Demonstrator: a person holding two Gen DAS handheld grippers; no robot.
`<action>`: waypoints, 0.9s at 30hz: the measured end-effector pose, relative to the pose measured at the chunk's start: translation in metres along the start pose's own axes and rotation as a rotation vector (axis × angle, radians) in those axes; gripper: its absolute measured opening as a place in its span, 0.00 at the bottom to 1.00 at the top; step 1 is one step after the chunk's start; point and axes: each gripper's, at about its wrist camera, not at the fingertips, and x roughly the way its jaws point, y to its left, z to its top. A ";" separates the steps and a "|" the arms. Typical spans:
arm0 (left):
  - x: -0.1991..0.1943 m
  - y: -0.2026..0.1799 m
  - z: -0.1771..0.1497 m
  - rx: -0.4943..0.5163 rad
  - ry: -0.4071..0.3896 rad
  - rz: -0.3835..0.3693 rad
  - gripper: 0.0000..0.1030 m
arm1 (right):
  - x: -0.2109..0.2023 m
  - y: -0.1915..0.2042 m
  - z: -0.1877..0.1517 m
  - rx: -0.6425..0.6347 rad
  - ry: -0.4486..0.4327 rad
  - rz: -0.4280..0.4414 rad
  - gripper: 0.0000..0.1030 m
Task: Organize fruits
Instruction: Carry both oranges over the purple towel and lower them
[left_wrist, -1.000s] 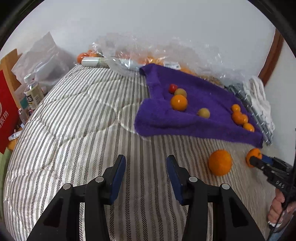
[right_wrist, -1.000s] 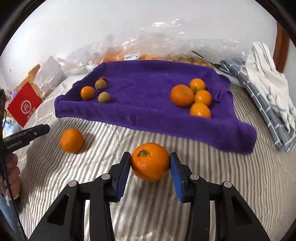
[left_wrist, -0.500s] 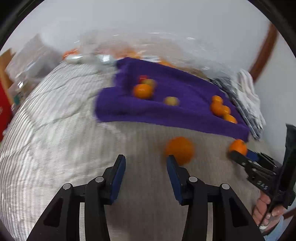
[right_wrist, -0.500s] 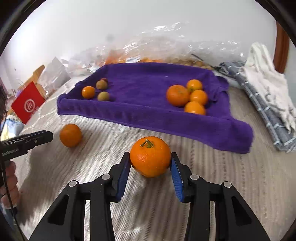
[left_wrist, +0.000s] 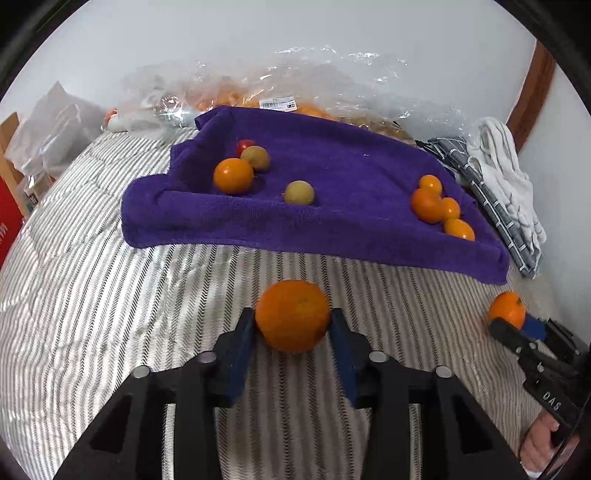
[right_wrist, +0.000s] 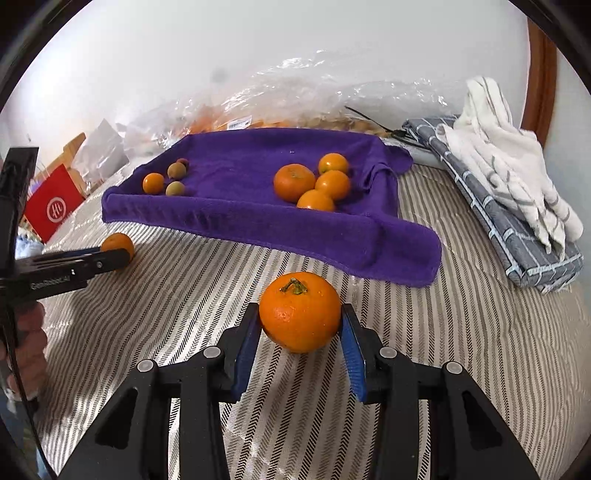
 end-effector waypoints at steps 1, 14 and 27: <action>-0.001 -0.001 0.000 -0.008 0.000 0.010 0.36 | 0.000 0.000 0.000 -0.001 0.003 0.007 0.41; -0.056 0.002 0.046 -0.024 -0.142 0.009 0.36 | -0.040 0.005 0.030 -0.049 -0.087 -0.044 0.41; -0.038 0.015 0.083 -0.041 -0.152 -0.072 0.36 | -0.030 0.014 0.094 0.030 -0.133 -0.053 0.41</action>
